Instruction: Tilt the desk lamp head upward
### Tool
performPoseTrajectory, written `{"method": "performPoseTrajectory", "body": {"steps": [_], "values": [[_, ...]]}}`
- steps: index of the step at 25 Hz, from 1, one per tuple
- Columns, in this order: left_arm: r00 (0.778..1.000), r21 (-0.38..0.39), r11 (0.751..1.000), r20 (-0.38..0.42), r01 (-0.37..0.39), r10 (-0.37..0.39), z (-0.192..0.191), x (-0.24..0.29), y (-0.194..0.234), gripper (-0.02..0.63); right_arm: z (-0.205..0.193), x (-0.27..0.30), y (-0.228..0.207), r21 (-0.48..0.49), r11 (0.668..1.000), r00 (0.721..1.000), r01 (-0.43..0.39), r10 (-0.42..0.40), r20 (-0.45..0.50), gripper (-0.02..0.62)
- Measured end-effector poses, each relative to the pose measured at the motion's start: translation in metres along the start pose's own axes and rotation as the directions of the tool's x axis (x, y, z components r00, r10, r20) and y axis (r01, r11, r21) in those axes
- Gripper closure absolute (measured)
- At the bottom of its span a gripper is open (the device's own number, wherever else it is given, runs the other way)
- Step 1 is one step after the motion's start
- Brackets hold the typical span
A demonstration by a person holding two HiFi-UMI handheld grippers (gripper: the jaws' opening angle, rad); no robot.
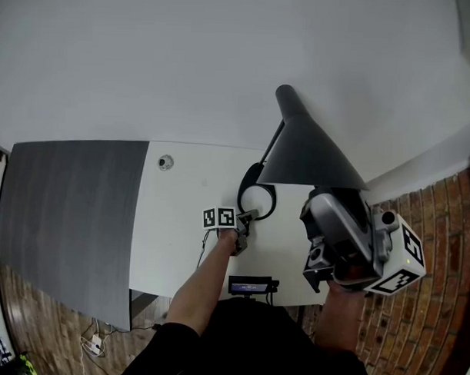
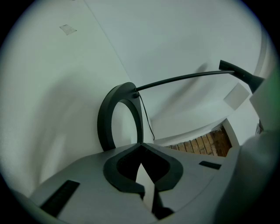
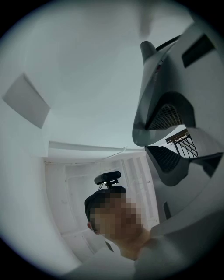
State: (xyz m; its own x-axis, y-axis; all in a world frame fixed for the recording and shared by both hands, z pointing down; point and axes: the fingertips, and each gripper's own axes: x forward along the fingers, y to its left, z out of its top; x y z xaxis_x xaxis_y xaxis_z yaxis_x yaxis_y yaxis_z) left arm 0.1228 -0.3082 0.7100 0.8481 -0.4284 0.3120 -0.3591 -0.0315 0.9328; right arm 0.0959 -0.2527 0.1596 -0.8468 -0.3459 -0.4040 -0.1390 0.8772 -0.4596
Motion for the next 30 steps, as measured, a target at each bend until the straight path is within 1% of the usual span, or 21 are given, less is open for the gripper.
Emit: {"method": "performPoseTrajectory", "body": {"steps": [16, 26, 30], "values": [[1.000, 0.006, 1.000, 0.002, -0.002, 0.002, 0.000, 0.000, -0.001, 0.595, 0.012, 0.006, -0.002, 0.019, 1.000, 1.000, 0.001, -0.001, 0.005, 0.474], [1.000, 0.002, 1.000, 0.001, -0.001, 0.001, 0.000, -0.001, 0.000, 0.595, 0.019, 0.014, -0.005, 0.065, 0.998, 1.000, 0.015, -0.015, 0.003, 0.474], [1.000, 0.003, 1.000, 0.001, 0.000, 0.000, 0.001, -0.001, 0.000, 0.595, 0.023, 0.016, -0.006, 0.059, 0.998, 1.000, 0.016, -0.017, 0.005, 0.474]]}}
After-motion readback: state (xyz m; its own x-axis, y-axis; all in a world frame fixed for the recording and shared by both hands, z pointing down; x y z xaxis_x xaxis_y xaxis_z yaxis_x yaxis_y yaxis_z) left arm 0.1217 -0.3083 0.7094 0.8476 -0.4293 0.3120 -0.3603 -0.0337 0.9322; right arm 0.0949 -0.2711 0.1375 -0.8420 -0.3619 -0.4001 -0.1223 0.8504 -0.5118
